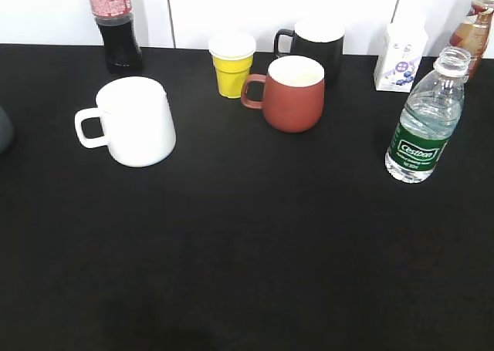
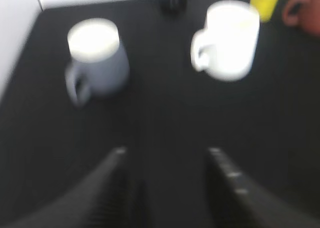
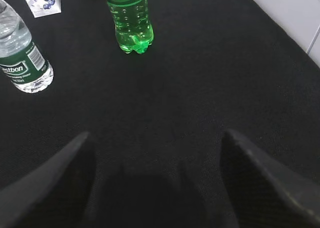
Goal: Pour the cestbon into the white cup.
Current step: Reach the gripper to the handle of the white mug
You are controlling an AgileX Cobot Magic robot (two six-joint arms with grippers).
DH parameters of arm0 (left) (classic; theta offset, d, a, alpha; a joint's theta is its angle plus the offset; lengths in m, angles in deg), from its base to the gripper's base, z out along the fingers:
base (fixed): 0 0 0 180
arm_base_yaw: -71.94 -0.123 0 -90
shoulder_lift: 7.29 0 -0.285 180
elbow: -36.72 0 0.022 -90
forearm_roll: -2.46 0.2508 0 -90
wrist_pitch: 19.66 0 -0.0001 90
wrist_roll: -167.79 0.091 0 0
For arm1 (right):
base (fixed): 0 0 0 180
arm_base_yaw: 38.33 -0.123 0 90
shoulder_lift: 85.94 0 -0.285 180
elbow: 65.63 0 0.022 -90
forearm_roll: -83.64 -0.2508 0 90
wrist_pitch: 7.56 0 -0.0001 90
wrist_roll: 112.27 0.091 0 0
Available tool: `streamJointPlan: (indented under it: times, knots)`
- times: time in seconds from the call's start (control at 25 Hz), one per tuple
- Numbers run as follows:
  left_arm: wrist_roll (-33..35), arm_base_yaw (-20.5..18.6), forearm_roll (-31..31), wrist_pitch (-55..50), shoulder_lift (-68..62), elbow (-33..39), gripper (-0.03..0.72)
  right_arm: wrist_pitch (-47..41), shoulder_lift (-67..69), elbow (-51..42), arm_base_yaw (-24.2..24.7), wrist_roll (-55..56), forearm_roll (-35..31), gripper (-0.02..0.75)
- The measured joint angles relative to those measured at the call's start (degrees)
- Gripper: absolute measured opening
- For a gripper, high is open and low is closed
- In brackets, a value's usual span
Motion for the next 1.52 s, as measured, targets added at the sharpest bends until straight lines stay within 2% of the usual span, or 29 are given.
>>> streamJointPlan:
  times: [0.12,0.24,0.28,0.36,0.44,0.48,0.6,0.72,0.8,0.84,0.92,1.04,1.52]
  knots:
    - [0.3,0.0,-1.6,11.6,-14.7,-5.9,0.461,0.0,0.0,0.0,0.0,0.0,0.0,0.592]
    - [0.3,0.0,-5.2,30.2,-24.8,-6.4,0.461,0.0,0.0,0.0,0.0,0.0,0.0,0.592]
    - [0.3,0.0,-5.6,35.4,-26.9,-4.3,0.461,0.0,0.0,0.0,0.0,0.0,0.0,0.592]
    - [0.3,0.9,-8.1,47.7,-29.5,4.8,0.461,0.0,0.0,0.0,0.0,0.0,0.0,0.592]
    - [0.3,4.7,-12.0,60.2,-31.9,16.1,0.462,0.0,0.0,0.0,0.0,0.0,0.0,0.592]
    - [0.3,7.2,-12.3,64.9,-33.2,19.5,0.462,0.0,0.0,0.0,0.0,0.0,0.0,0.592]
    - [0.3,12.4,-12.3,76.2,-44.4,20.9,0.462,0.0,0.0,0.0,0.0,0.0,0.0,0.592]
    - [0.3,12.6,-10.8,90.8,-59.6,21.0,0.462,0.0,0.0,0.0,0.0,0.0,0.0,0.592]
    - [-2.5,12.6,-8.8,99.8,-68.1,21.0,0.461,0.0,0.0,0.0,0.0,0.0,0.0,0.592]
    - [-4.5,12.6,-5.8,103.7,-71.5,21.0,0.461,0.0,0.0,0.0,0.0,0.0,0.0,0.592]
    - [-7.7,12.6,-2.4,108.0,-77.7,20.4,0.461,0.0,0.0,0.0,0.0,0.0,0.0,0.592]
    - [-8.6,12.6,-2.1,114.7,-83.5,19.9,0.461,0.0,0.0,0.0,0.0,0.0,0.0,0.592]
    - [-8.8,12.4,0.0,115.7,-94.9,9.1,0.461,0.0,0.0,0.0,0.0,0.0,0.0,0.592]
